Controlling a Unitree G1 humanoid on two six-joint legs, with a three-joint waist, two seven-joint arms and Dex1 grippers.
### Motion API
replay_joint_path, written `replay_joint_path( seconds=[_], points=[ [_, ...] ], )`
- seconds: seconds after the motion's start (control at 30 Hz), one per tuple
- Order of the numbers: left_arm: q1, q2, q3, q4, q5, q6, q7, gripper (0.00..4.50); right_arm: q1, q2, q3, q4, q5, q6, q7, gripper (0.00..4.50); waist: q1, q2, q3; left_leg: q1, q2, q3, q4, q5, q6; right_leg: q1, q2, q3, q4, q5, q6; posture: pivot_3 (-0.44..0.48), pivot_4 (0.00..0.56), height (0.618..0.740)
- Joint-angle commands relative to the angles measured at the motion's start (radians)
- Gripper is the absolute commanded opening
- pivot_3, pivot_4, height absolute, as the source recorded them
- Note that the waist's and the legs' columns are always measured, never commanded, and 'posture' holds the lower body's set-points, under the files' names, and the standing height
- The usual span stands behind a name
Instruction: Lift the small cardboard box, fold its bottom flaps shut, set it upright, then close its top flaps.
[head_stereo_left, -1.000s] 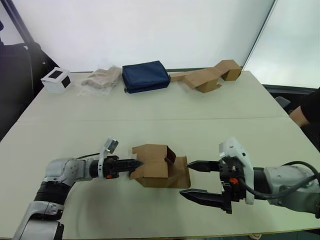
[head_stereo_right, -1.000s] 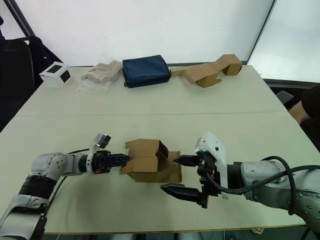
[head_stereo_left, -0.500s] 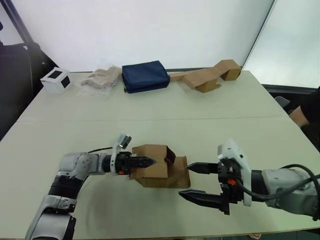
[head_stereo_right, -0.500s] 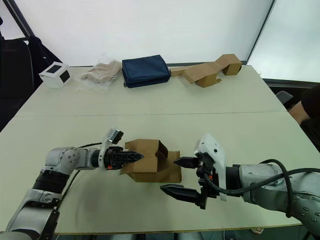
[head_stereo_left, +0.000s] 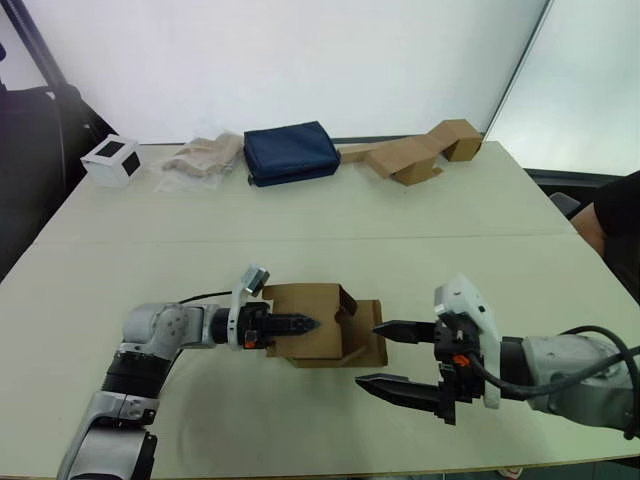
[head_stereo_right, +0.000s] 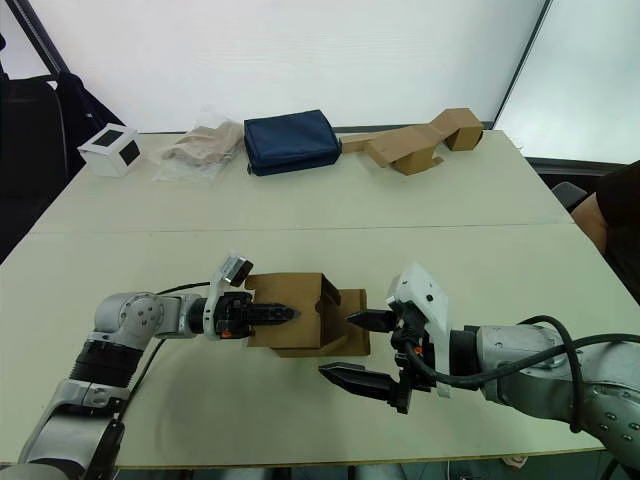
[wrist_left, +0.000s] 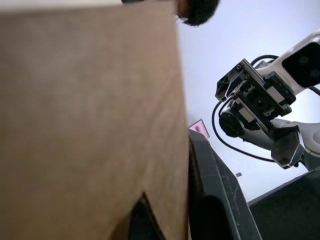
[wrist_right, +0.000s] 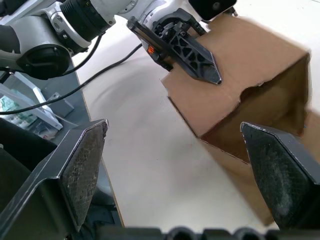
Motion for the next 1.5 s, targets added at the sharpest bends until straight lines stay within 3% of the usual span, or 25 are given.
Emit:
replay_joint_path(
  seconds=[0.03,0.17,0.27,0.47,0.57,0.6,0.93,1.3,1.5],
  points=[
    [-0.031,0.001,0.045,-0.042,-0.017,-0.037,0.012,0.03,-0.019,0.015,-0.014,0.0,0.032,-0.044,-0.02,4.5,0.0,0.0,0.0,0.0,0.0,0.0,0.0,0.0,0.0,0.0,0.0,0.0,0.0,0.0,0.0,0.0,0.15,0.74],
    [-0.197,0.013,0.089,-0.06,0.041,-0.193,0.043,0.03,-0.057,0.179,-0.08,0.137,-0.068,-0.187,-0.134,4.5,0.004,-0.004,0.002,-0.001,0.0,0.0,0.001,0.0,-0.001,0.0,0.001,0.0,0.0,0.0,0.0,0.0,0.15,0.74],
    [-0.312,0.038,0.081,-0.053,0.088,-0.289,0.023,0.0,-0.111,0.256,-0.096,0.204,-0.192,-0.253,-0.181,3.72,0.003,-0.004,0.002,-0.001,-0.002,0.0,0.001,0.001,-0.001,0.0,0.001,0.0,0.0,0.0,0.0,0.0,0.15,0.74],
    [-0.445,0.072,0.049,-0.013,0.149,-0.424,-0.051,0.0,-0.245,0.371,-0.076,0.26,-0.316,-0.324,-0.234,1.53,-0.004,-0.001,0.0,-0.003,-0.001,0.004,-0.001,0.001,-0.002,-0.006,0.001,0.002,0.0,0.0,0.001,0.0,0.15,0.74],
    [-0.514,0.074,0.043,0.032,0.174,-0.473,-0.085,0.0,-0.321,0.446,-0.063,0.271,-0.318,-0.349,-0.236,0.18,-0.001,0.0,0.001,-0.005,0.0,0.001,0.0,0.003,-0.005,-0.008,0.003,0.001,0.003,0.0,0.0,0.0,0.15,0.74],
    [-0.53,0.075,0.041,0.044,0.18,-0.487,-0.098,0.0,-0.343,0.465,-0.062,0.277,-0.319,-0.352,-0.244,0.06,-0.001,0.0,0.001,-0.005,0.0,0.001,0.0,0.003,-0.006,-0.008,0.005,0.001,0.003,0.0,0.0,0.0,0.15,0.74],
    [-0.576,0.064,0.028,0.062,0.201,-0.522,-0.15,0.0,-0.503,0.511,-0.018,0.348,-0.401,-0.311,-0.242,0.06,-0.004,0.0,0.001,-0.005,0.001,0.001,0.0,0.002,-0.004,-0.008,0.006,0.001,0.003,0.0,0.0,0.0,0.15,0.74],
    [-0.563,0.062,0.04,0.058,0.197,-0.518,-0.143,0.0,-0.501,0.561,0.067,0.29,-0.38,-0.233,-0.19,0.06,-0.005,0.0,0.001,-0.005,0.002,0.001,0.0,0.002,-0.003,-0.008,0.006,0.001,0.003,0.0,0.0,0.0,0.15,0.74],
    [-0.545,0.086,0.039,-0.001,0.129,-0.419,-0.2,0.0,-0.491,0.583,0.078,0.295,-0.401,-0.225,-0.164,0.06,-0.004,0.0,0.001,-0.005,0.002,0.001,0.0,0.002,-0.003,-0.008,0.006,0.001,0.003,0.0,0.0,0.0,0.15,0.74]
  ],
)
